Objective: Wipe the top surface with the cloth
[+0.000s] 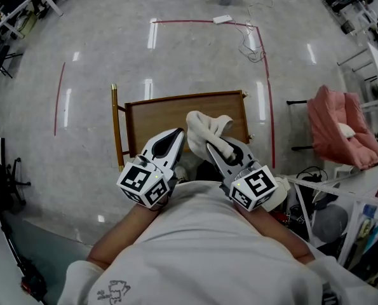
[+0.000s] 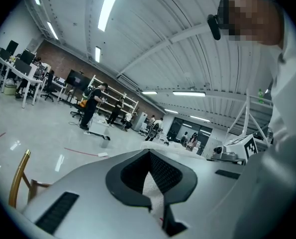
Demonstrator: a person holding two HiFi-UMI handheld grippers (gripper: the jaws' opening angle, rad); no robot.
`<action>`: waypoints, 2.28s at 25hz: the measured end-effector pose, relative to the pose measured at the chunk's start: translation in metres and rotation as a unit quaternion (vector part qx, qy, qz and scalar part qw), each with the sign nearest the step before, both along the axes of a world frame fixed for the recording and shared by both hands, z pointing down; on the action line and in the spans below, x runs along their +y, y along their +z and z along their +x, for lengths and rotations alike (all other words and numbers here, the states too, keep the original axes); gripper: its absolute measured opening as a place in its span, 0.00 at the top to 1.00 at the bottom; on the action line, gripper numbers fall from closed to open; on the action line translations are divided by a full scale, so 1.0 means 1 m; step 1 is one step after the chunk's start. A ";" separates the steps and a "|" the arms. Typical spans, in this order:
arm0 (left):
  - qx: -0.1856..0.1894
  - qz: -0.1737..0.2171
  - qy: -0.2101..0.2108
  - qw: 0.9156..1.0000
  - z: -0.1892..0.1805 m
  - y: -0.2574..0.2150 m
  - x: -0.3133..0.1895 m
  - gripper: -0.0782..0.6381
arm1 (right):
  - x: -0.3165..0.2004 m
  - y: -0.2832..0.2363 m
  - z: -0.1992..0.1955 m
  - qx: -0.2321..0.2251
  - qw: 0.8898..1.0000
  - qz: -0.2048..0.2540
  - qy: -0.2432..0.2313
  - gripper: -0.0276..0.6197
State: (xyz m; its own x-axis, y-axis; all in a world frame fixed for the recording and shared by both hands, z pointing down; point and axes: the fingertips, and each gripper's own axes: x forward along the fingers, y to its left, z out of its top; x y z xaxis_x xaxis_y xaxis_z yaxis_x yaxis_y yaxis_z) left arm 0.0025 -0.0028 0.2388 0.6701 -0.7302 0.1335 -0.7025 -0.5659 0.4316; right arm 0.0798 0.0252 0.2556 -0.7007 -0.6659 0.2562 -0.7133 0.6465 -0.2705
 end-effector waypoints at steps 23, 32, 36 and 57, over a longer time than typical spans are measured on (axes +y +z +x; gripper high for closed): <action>-0.088 -0.033 -0.062 0.994 0.089 0.056 -0.132 0.88 | -0.163 0.078 0.173 -0.017 0.995 -0.078 0.055 0.82; -0.087 -0.077 -0.052 0.992 0.082 0.109 -0.153 0.88 | -0.199 0.162 0.212 0.071 0.985 -0.120 0.100 0.82; -0.087 -0.090 -0.040 0.991 0.077 0.125 -0.161 0.88 | -0.211 0.201 0.217 0.122 0.978 -0.134 0.107 0.82; -0.066 -0.165 -0.036 0.983 0.026 0.213 -0.160 0.88 | -0.239 0.405 0.198 0.315 0.903 -0.269 0.112 0.82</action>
